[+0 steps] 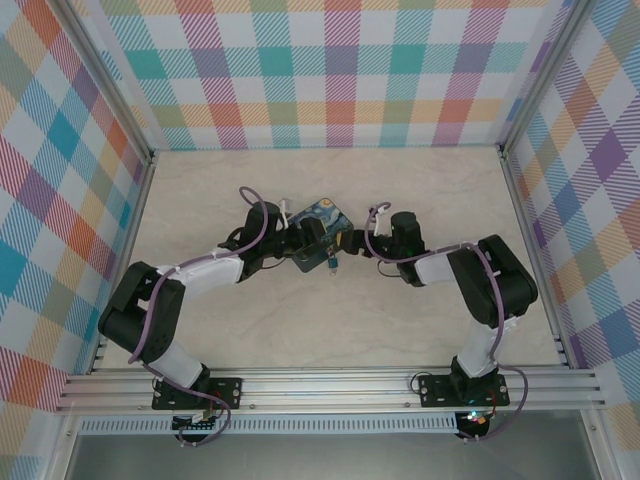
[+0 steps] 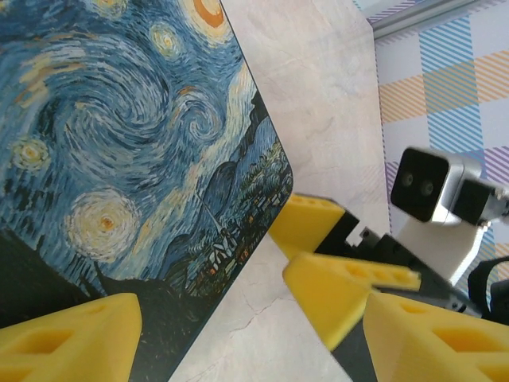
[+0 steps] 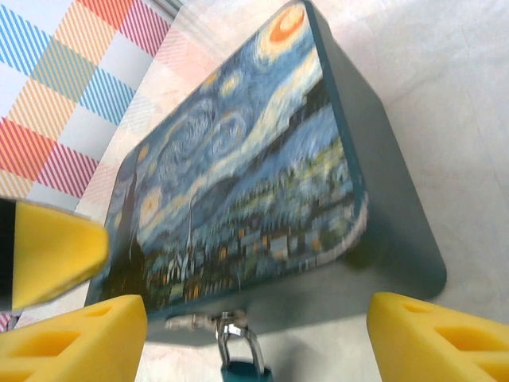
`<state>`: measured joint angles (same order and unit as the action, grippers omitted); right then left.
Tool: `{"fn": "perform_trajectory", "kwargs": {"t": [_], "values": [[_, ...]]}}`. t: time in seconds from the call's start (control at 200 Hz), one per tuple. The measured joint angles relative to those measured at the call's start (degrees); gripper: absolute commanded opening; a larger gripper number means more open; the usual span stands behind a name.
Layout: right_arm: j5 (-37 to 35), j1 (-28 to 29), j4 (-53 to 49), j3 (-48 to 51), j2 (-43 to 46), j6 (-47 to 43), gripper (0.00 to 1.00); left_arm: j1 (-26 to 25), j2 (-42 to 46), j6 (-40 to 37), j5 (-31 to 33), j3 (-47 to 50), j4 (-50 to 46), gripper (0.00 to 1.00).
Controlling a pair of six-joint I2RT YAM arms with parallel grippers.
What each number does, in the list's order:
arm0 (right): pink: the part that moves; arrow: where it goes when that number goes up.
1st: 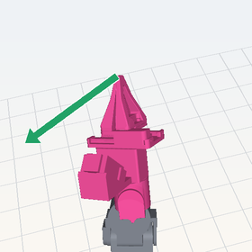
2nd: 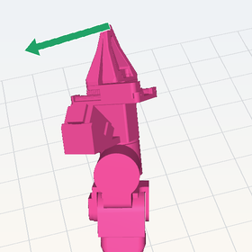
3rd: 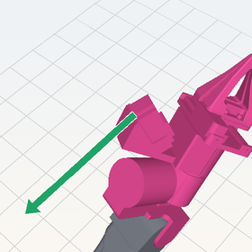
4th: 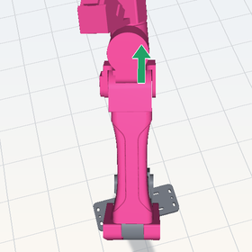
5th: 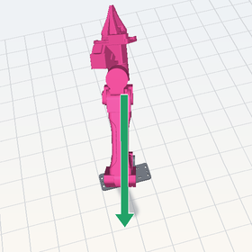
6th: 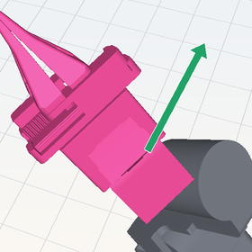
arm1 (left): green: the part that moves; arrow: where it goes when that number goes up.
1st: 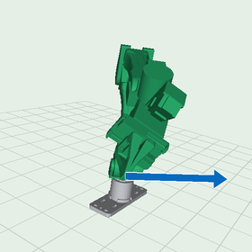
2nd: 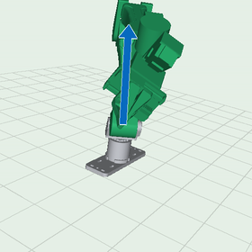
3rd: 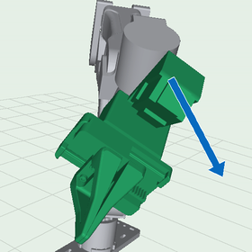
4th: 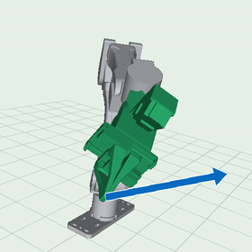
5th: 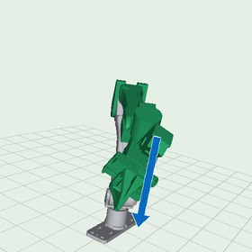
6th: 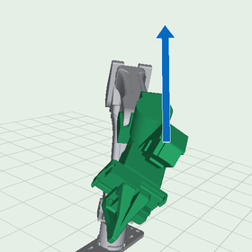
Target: Unlock a padlock with a key
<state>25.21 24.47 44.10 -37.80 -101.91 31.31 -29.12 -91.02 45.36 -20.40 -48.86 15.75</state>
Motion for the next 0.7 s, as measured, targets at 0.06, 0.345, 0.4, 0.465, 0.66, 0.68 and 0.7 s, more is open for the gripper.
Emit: {"fn": "perform_trajectory", "kwargs": {"t": [0.06, 0.345, 0.4, 0.465, 0.66, 0.68, 0.7], "values": [[0.4, 0.2, 0.2, 2.4, 1.0, 0.6, 0.71, 0.0, -0.4, 0.0, 0.0, -0.3, 0.0, 0.74], [3.3, 2.2, 5.8, 6.7, -1.8, 4.5, 0.67, 0.0, -2.3, 0.0, -0.1, -1.7, 0.9, 0.74], [4.1, 2.2, 7.5, 6.7, -2.8, 5.2, 0.66, 0.1, -2.4, 0.0, -0.1, -1.8, 0.9, 0.74], [4.5, 2.3, 8.7, 6.5, -3.5, 5.8, 0.65, 0.1, -2.5, 0.0, -0.1, -1.9, 1.0, 0.74], [4.5, 3.0, 8.5, 4.2, -5.3, 6.0, 0.64, 0.1, -2.6, 0.1, -0.3, -1.9, 1.0, 0.74], [4.5, 3.1, 8.2, 4.0, -5.4, 6.0, 0.64, 0.1, -2.6, 0.1, -0.3, -1.9, 1.1, 0.74], [4.4, 3.1, 7.8, 3.7, -5.4, 6.0, 0.64, 0.1, -2.7, 0.1, -0.3, -1.9, 1.1, 0.74]]}}
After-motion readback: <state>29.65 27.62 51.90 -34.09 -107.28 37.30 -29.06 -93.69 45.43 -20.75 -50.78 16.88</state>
